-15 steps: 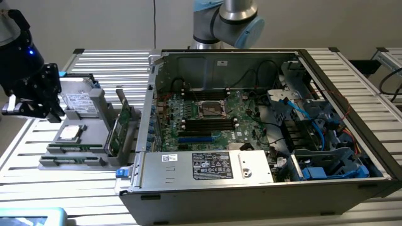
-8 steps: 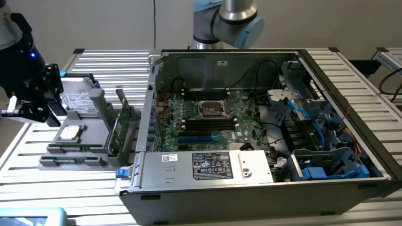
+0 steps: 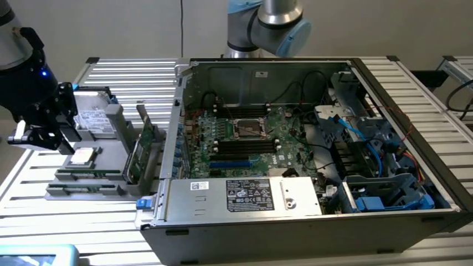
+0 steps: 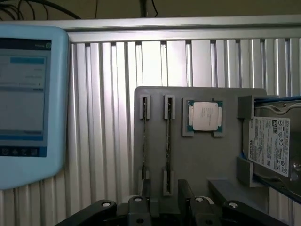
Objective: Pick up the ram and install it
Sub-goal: 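Pick up the ram and move it above insertion slot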
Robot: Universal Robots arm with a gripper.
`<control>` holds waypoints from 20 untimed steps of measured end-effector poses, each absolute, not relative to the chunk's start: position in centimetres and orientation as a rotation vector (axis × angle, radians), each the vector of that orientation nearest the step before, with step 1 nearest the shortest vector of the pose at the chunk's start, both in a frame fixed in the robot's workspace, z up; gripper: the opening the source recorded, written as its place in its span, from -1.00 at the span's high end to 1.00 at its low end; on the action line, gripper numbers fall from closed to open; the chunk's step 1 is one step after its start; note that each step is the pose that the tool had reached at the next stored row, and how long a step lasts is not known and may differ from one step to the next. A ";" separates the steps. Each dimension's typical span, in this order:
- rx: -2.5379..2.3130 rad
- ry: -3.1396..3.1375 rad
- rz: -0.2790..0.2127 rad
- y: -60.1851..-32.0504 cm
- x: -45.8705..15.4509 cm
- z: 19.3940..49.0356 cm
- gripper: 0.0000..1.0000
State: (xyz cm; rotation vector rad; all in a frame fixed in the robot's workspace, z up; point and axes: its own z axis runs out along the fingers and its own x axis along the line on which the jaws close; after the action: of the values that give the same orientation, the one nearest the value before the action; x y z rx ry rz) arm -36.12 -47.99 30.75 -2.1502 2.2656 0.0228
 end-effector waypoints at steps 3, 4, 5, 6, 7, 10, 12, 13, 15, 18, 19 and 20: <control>-2.150 2.266 0.023 -48.0 -36.1 30.5 0.26; -2.150 2.266 0.023 -48.0 -36.1 30.4 0.26; -2.150 2.266 0.023 -48.0 -36.1 30.3 0.26; -2.150 2.266 0.023 -48.0 -36.1 30.2 0.26; -2.150 2.266 0.023 -48.0 -36.1 30.0 0.26; -2.150 2.266 0.023 -48.0 -36.1 29.5 0.26; -2.150 2.266 0.023 -48.0 -36.1 29.1 0.26; -2.150 2.266 0.023 -48.0 -36.1 28.9 0.26; -2.150 2.266 0.023 -48.0 -36.1 28.6 0.26; -2.150 2.266 0.023 -48.0 -36.1 28.0 0.26; -2.150 2.266 0.023 -48.1 -36.1 27.9 0.26; -2.150 2.266 0.023 -48.1 -36.1 27.7 0.26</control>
State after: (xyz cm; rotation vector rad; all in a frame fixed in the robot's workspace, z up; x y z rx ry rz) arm -36.12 -48.10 27.70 -2.1501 2.2662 0.0231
